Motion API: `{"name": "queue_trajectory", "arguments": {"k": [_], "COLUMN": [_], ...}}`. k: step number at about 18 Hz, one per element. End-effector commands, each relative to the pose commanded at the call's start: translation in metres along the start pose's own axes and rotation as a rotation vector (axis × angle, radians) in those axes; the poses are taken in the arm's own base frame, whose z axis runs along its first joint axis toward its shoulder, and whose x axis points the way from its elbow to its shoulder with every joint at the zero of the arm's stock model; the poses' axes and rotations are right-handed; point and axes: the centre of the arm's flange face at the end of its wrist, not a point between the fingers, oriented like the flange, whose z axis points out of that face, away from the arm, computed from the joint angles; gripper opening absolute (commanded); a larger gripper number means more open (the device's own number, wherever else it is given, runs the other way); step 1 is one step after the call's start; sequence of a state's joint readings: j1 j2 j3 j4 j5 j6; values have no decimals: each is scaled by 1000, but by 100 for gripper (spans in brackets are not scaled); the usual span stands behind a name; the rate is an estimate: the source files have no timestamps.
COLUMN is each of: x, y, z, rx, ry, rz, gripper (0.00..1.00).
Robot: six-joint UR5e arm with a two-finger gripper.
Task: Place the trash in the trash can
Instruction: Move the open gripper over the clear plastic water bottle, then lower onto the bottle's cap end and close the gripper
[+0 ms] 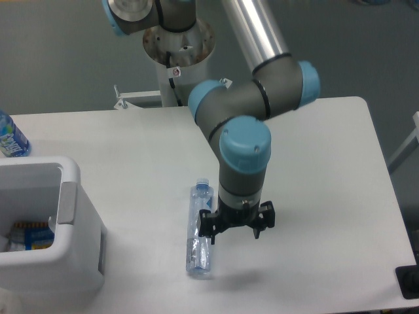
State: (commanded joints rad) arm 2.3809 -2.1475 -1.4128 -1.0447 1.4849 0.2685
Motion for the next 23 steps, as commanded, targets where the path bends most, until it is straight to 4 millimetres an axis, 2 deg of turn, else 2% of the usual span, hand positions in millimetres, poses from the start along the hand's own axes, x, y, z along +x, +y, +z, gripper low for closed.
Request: {"name": "queue_trajectory", "arguments": {"k": [5, 7, 9, 11, 14, 20, 23], "x": [26, 27, 40, 40, 56, 57, 65], "y": [-6, -9, -10, -13, -14, -14, -11], "z": [27, 34, 42, 54, 74, 90, 95], "rx": [-24, -12, -14, -24, -53, -45, -57], "ry": [9, 6, 9, 9, -28, -44, -51], "rz": [23, -4, 12, 15, 45, 59, 73], "gripper": [100, 100, 100, 100, 100, 100, 100]}}
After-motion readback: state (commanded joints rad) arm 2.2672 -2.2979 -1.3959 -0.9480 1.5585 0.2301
